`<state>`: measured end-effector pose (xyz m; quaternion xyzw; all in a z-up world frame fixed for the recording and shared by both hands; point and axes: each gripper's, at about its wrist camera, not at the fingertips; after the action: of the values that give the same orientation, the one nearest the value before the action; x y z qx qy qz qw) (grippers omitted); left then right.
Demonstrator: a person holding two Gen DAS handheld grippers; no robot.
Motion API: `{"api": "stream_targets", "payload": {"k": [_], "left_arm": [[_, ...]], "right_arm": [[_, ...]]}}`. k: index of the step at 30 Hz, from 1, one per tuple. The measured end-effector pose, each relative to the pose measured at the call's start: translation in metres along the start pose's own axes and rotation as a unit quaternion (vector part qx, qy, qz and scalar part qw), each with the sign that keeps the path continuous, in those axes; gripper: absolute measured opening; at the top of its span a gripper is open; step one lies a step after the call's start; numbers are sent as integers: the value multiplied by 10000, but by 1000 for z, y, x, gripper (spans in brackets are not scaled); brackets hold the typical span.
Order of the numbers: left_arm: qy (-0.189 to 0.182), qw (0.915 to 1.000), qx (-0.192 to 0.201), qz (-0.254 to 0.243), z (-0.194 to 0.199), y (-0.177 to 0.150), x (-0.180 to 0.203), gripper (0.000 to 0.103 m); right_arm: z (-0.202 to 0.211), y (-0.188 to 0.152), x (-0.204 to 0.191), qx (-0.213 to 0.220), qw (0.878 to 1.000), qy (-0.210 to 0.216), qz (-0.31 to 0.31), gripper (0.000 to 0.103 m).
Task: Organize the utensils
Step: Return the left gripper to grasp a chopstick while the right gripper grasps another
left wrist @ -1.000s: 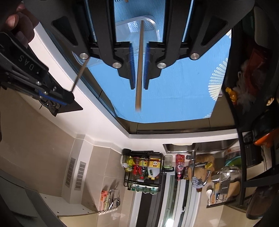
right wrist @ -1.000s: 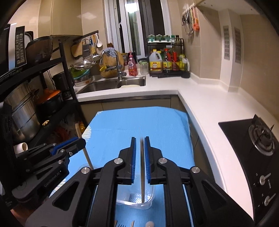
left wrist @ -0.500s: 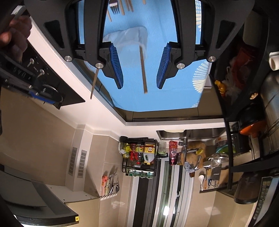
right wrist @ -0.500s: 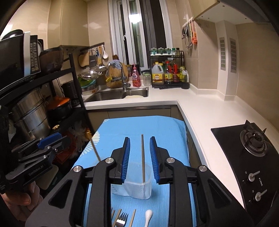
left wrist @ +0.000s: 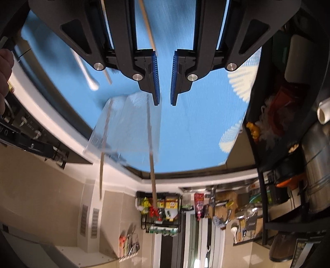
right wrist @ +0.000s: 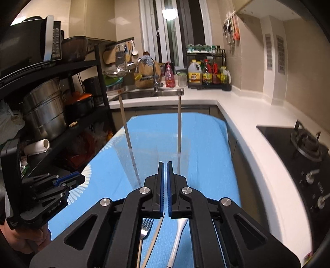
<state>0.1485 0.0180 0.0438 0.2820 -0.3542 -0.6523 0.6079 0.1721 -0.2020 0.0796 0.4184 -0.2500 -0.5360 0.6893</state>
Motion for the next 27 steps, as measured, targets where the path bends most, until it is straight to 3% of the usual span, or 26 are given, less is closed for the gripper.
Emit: {"api": "stream_targets", "payload": {"k": [12, 23, 27], "left_arm": [[-23, 9968, -791, 142, -37, -56, 3, 11], [-73, 9932, -1156, 95, -46, -70, 13, 12], [-104, 9897, -1410, 204, -53, -75, 11, 12]], "right_arm": [[-88, -80, -17, -1416, 9897, -114, -200, 3], [-110, -101, -20, -2006, 9790, -187, -314, 7], [-110, -101, -24, -2000, 9794, -203, -189, 7]]}}
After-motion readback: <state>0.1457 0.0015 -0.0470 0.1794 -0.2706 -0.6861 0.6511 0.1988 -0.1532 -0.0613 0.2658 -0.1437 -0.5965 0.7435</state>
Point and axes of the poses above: each gripper's, at about its wrist camera, not at the fingertips, and z roughly against the way its jaws point, x to its right, y to its top, and after that the axes turned 1 degree about z, right-handed
